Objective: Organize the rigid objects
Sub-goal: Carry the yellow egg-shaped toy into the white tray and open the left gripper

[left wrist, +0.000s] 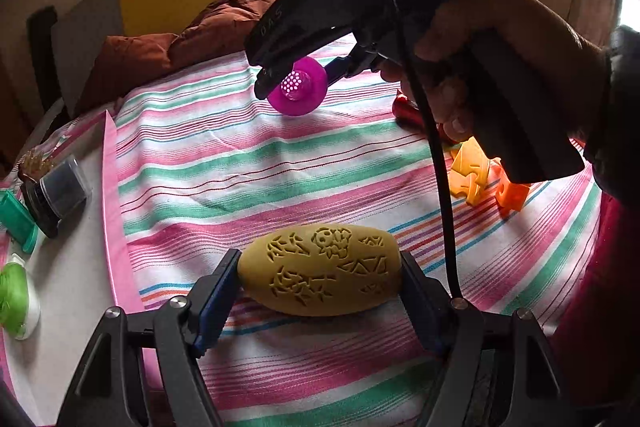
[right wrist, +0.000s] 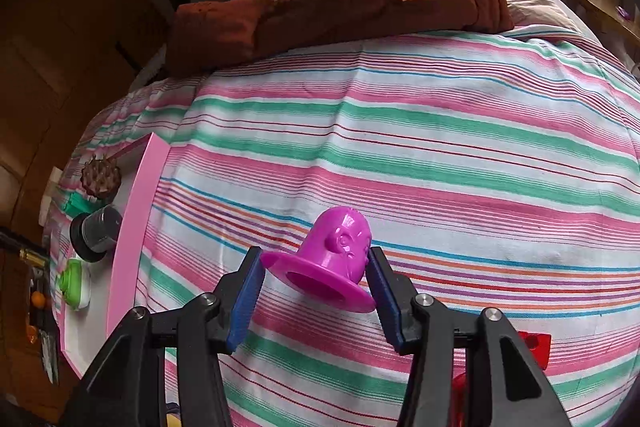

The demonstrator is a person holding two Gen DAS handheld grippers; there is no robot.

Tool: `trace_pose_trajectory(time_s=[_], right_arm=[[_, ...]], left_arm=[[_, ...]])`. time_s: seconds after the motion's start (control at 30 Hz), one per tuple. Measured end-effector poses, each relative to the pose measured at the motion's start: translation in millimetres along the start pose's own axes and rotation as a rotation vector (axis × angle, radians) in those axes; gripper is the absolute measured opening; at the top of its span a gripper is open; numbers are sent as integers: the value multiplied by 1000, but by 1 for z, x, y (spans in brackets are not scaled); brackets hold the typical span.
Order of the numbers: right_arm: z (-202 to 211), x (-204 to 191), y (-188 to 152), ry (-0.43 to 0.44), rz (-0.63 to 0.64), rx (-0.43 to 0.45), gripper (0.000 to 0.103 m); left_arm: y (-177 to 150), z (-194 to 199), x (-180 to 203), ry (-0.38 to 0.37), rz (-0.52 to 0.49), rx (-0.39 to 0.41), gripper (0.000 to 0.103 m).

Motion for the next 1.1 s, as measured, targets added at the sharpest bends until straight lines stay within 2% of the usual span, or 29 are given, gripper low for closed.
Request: trace_pose_trajectory(time_s=[0.33, 0.63, 0.73, 0.8, 0.9, 0.97, 1.1], right_arm=[[-8, -3, -5, -20, 13, -14, 52], [-6, -6, -5, -101, 20, 29, 52], [1, -11, -7, -103, 21, 54, 52], [-2, -14, -9, -98, 24, 40, 52], [-4, -20, -13, -137, 42, 42, 52], [-3, -21, -14, -110, 19, 46, 52], [-1, -27, -20, -125, 18, 30, 52]], left_arm=[[-4, 24, -11, 20, 16, 25, 76], [-6, 53, -17, 19, 26, 62, 76], [-5, 64, -23, 15, 45, 80, 76], [-5, 72, -26, 12, 56, 93, 76], [-4, 82, -31, 4, 75, 108, 76], [-6, 90, -35, -4, 91, 122, 76], [-10, 99, -48, 1, 122, 132, 76]])
Point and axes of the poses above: each gripper's, at about its wrist camera, not at the fingertips, and z roughly against the way its jaws point, x to its right, y to its top, the point moved 7 cm from there along -z, roughly the way its jaws point, and after that the axes turned 10 degrees about -x, right-handed, at the moved point
